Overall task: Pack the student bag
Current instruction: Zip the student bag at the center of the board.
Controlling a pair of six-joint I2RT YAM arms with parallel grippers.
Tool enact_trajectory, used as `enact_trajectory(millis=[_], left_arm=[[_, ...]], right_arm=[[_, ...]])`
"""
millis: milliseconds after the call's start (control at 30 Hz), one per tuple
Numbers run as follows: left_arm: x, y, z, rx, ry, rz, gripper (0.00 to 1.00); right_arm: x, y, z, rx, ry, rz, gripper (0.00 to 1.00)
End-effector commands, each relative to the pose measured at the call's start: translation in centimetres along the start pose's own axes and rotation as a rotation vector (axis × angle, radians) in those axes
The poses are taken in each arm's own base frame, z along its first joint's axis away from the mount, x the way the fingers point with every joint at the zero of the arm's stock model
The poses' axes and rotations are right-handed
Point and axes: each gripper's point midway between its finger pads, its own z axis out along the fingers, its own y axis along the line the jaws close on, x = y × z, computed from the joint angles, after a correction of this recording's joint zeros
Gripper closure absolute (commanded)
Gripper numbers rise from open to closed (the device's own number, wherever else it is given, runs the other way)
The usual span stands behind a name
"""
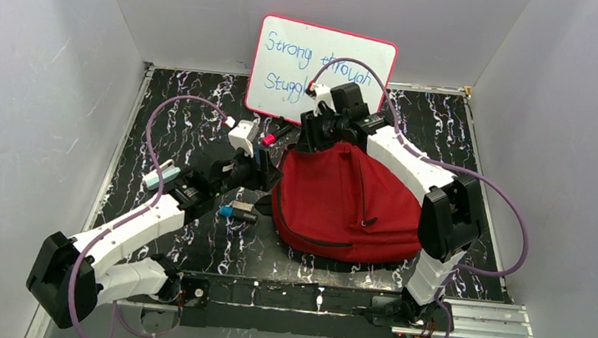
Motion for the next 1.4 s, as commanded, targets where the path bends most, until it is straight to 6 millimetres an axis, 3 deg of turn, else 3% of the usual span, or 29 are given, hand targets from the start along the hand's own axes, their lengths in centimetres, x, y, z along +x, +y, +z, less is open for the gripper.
enact_trajectory(millis=[0, 600, 767, 967, 1133, 1367], left_arm=[[-0.9, -0.5, 0.0, 0.022, -0.03, 0.009, 0.41], [-0.7, -0.4, 0.0, 0.021, -0.025, 0.01, 0.41], [-0.7, -0.2, -0.1, 0.014, -0.027, 0.009, 0.41], [-0.6, 0.4, 0.0, -0.028, -0.018, 0.0, 0.4], [-0.1, 0.8, 1.0, -0.053, 0.034, 0.001, 0.34], [0.1, 1.2, 3.1, -0.075, 0.08, 0.027, 0.34]], right_arm=[[-2.2, 0.6, 0.0, -0.031, -0.044, -0.055, 0.53], [-2.0, 1.8, 1.5, -0.1, -0.027, -0.066, 0.63], [-1.9, 1.7, 1.8, -0.093, -0.02, -0.062, 0.76], [-2.1, 1.4, 1.4, -0.062, -0.035, -0.066, 1.0], [-2.6, 2.1, 0.4, -0.077, -0.067, -0.075, 1.0], [-2.9, 2.9, -0.5, -0.096, -0.085, -0.087, 1.0]])
